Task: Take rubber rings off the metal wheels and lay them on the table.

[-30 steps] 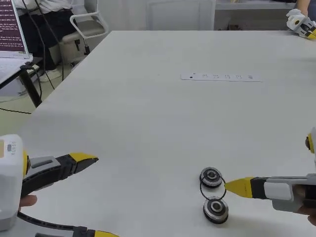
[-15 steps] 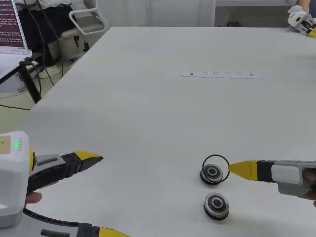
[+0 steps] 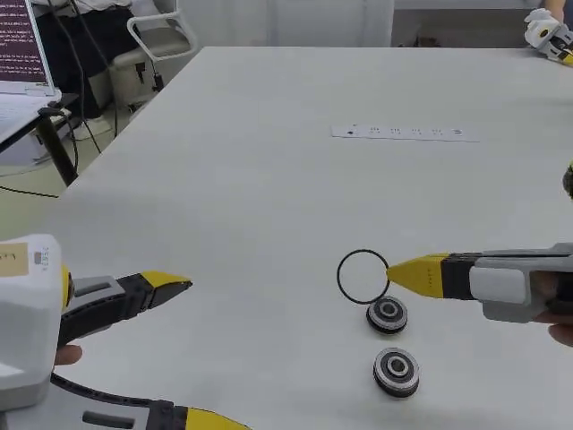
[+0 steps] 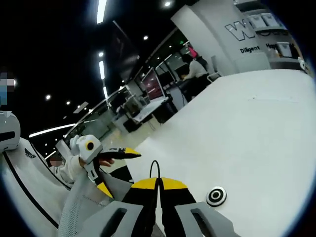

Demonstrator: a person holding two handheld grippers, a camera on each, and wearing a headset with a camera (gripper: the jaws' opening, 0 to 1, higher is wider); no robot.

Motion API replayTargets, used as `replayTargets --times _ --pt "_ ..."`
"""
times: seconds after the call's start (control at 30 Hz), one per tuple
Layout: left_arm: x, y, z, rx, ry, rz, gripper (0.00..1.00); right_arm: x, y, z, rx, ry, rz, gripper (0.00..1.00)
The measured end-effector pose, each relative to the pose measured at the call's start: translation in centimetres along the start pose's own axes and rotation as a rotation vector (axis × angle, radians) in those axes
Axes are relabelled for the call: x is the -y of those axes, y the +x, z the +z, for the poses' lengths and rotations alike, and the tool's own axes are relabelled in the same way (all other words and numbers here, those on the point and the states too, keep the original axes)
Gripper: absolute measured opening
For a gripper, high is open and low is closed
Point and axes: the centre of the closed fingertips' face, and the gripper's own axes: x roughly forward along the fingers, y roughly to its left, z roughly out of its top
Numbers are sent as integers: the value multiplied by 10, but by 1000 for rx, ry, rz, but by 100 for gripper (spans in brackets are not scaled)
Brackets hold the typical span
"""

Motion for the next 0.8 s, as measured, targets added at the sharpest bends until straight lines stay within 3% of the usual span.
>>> replayTargets --times 0.27,0.57,0.8 --pt "0 0 0 -1 3 4 89 -18 26 18 -6 -33 39 0" --pt "-1 -1 1 6 -4 9 89 -24 51 8 -74 -64 51 0" --pt "-3 -2 2 12 -15 18 89 -16 66 -24 -150 -69 34 0"
